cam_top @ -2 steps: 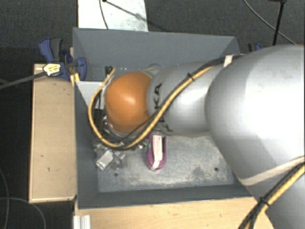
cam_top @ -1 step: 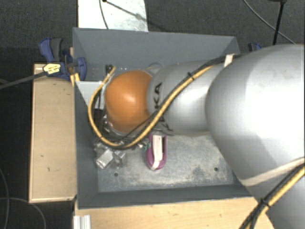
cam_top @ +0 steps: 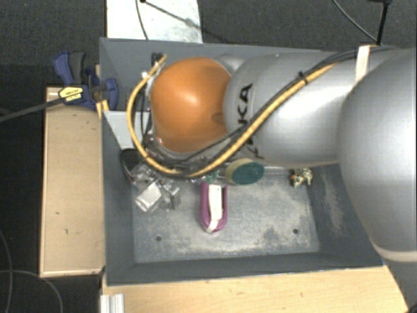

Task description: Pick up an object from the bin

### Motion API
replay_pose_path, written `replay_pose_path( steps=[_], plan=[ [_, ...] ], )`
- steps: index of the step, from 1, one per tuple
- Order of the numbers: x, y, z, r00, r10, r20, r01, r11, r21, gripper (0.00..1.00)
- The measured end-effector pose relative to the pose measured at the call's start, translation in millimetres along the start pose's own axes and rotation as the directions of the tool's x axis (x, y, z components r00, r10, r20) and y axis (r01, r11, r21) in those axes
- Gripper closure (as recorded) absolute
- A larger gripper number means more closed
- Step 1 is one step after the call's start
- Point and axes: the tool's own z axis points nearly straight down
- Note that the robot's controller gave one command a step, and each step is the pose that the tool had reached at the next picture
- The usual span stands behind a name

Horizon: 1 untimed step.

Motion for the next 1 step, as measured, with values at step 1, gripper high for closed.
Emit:
replay_pose_path(
  steps=[1],
  plan=[
    [-2.0,-0.4,-23.1,1.000,0.007,-0.004,-0.007,1.000,-0.002,1.00]
  ],
)
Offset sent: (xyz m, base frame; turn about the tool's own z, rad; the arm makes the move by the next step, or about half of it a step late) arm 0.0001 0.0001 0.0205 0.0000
